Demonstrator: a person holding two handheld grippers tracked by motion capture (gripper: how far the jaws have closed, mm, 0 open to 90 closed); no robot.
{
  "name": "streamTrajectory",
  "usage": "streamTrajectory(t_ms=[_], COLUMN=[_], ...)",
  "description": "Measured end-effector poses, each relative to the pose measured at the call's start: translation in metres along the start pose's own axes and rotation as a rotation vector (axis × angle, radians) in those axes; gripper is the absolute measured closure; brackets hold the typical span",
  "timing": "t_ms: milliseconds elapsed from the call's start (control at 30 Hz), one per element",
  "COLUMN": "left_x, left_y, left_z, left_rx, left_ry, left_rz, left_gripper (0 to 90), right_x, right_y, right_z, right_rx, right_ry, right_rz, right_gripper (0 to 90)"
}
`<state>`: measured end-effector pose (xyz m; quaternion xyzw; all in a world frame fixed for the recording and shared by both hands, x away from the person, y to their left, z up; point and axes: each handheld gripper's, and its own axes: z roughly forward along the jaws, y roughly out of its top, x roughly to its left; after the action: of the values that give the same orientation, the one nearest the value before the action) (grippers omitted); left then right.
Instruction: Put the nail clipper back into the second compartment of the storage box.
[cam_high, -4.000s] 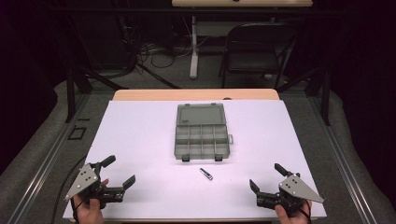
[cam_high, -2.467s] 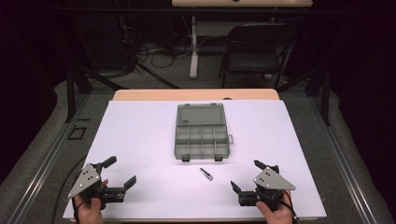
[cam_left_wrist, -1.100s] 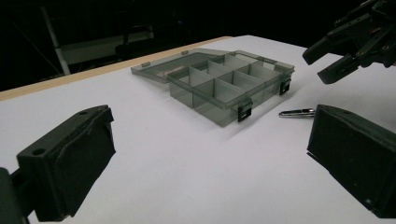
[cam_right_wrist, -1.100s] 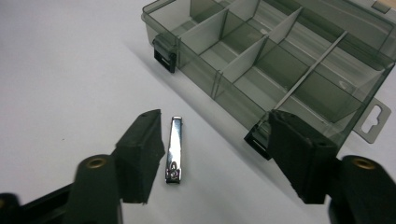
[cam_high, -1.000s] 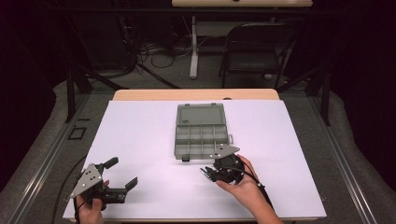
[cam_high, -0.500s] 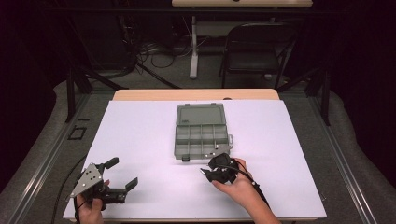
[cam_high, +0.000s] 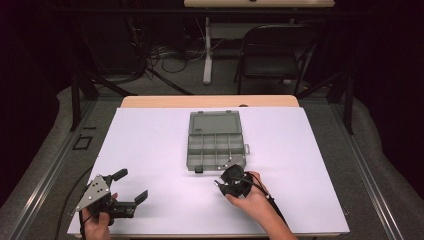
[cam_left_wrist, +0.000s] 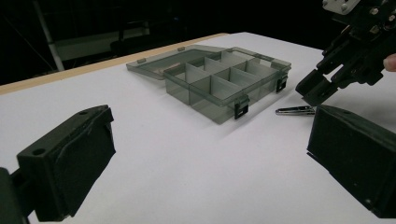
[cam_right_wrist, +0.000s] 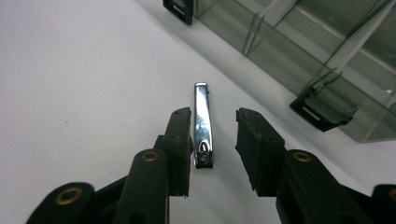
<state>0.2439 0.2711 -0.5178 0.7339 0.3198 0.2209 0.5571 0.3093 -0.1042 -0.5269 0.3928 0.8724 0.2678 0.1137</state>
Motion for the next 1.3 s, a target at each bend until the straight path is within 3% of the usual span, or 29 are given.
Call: streamTrajectory(t_ms=[33,67,200,267,300,367,500,533,633,733,767,900,1067,1300], left_x=[0.0,0.0,0.0,0.001,0.001,0.001,0.001,0.001,0.001,0.001,0.001,0.001,0.001,0.001], left_y=[0.0,0.0,0.0,0.0,0.0,0.0,0.0,0.0,0.0,0.0,0.0,0.0,-0.001,-0.001], left_z=[0.0,0.0,0.0,0.0,0.0,0.0,0.0,0.001,0.001,0.001,0.001,0.001,0.001,0.002], left_rx=[0.0,0.001,0.002,0.003,0.003,0.003,0.003,0.002,0.002,0.001,0.001,0.002,0.005,0.005], left_ry=[0.0,-0.001,-0.002,-0.002,-0.001,-0.001,-0.001,-0.001,-0.001,-0.002,-0.002,-0.001,-0.001,-0.001], left_rz=[0.0,-0.001,0.0,0.002,0.001,0.001,0.002,-0.001,-0.002,-0.003,0.0,-0.004,-0.004,-0.007], left_gripper=[0.6,0.6,0.6,0.6,0.6,0.6,0.6,0.6,0.6,0.6,0.6,0.6,0.6,0.6], right_x=[0.0,0.001,0.0,0.001,0.0,0.0,0.0,0.0,0.0,-0.001,-0.001,-0.002,-0.001,0.001], right_y=[0.001,-0.001,-0.002,-0.004,-0.004,-0.003,-0.005,-0.005,-0.005,-0.005,-0.007,-0.006,-0.007,-0.007], right_z=[-0.002,0.002,0.005,0.007,0.008,0.004,0.011,0.01,0.01,0.01,0.013,0.011,0.012,0.011], right_rx=[0.051,0.0,0.026,-0.005,0.003,0.08,0.024,0.052,0.067,0.07,0.025,0.074,0.05,0.077], right_ry=[-0.003,0.001,0.004,0.005,0.009,0.005,0.012,0.012,0.012,0.017,0.018,0.023,0.023,0.017], right_rz=[-0.005,0.005,0.01,0.019,0.017,0.007,0.027,0.025,0.028,0.025,0.034,0.031,0.035,0.034], right_gripper=[67.1,67.4,69.5,70.0,70.4,71.8,74.6,74.9,75.7,76.2,76.4,77.2,78.1,79.0])
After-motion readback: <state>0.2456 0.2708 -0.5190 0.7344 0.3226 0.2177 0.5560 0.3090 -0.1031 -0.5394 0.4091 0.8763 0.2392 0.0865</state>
